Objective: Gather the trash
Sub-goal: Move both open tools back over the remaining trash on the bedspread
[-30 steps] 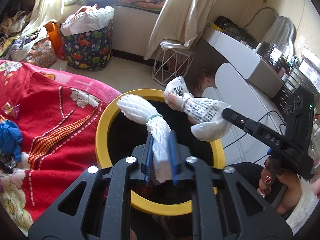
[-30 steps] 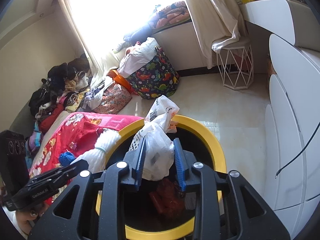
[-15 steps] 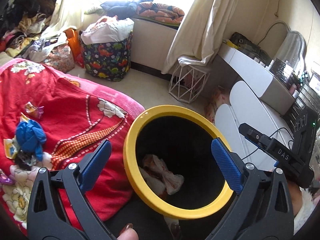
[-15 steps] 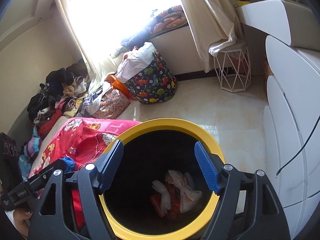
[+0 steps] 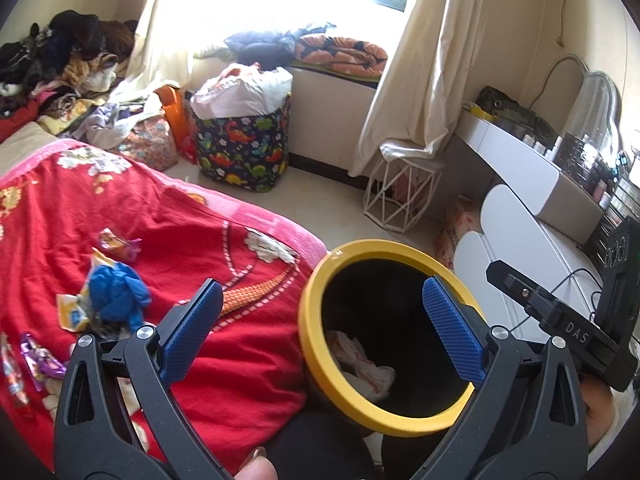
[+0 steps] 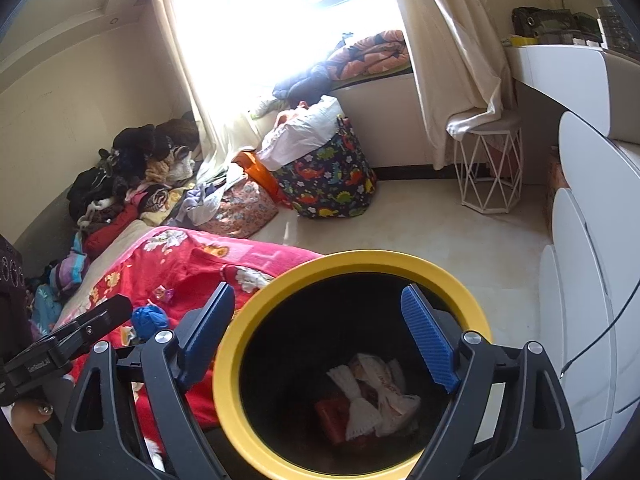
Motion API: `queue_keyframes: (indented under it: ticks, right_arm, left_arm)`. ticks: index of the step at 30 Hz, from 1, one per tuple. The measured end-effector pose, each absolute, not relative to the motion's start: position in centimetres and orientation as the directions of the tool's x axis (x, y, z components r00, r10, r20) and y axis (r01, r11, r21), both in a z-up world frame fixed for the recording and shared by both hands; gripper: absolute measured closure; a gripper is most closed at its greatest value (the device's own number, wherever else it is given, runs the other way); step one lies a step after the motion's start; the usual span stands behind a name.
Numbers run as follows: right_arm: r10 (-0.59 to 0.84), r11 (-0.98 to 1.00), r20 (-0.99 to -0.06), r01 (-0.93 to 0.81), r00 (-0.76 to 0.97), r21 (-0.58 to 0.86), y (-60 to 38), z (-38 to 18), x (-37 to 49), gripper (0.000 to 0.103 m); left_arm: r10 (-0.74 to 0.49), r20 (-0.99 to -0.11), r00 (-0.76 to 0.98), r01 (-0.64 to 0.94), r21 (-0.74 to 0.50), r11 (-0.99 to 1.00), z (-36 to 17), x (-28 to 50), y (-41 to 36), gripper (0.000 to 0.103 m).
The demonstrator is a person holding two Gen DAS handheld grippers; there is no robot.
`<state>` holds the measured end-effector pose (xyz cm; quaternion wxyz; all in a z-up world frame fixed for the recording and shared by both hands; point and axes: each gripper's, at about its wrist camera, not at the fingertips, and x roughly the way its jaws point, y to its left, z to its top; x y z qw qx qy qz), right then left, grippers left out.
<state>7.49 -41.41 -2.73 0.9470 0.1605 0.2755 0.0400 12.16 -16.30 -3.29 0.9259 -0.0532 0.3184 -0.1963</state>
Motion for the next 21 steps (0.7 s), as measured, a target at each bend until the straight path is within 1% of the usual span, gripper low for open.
queue_keyframes:
  ticks: [9,21]
  right_arm:
    - [0.222,0.949,-0.488,-0.073,0.844,0.306,-38.1,-1.6,8.3,0.018]
    - [0.29,0.947,-0.498,-0.172,0.817,0.271,-34.0,-1.0,9.9,0.016]
  left_arm:
    - [-0.343,-0.542,0.767,0.268,-0.216,0.939,-2.4,11.8,-13.4,0.011]
    - [-0.254,-0.521,0.815,0.164,-0.213,0.963,-1.4,12.1,-9.1,0.011]
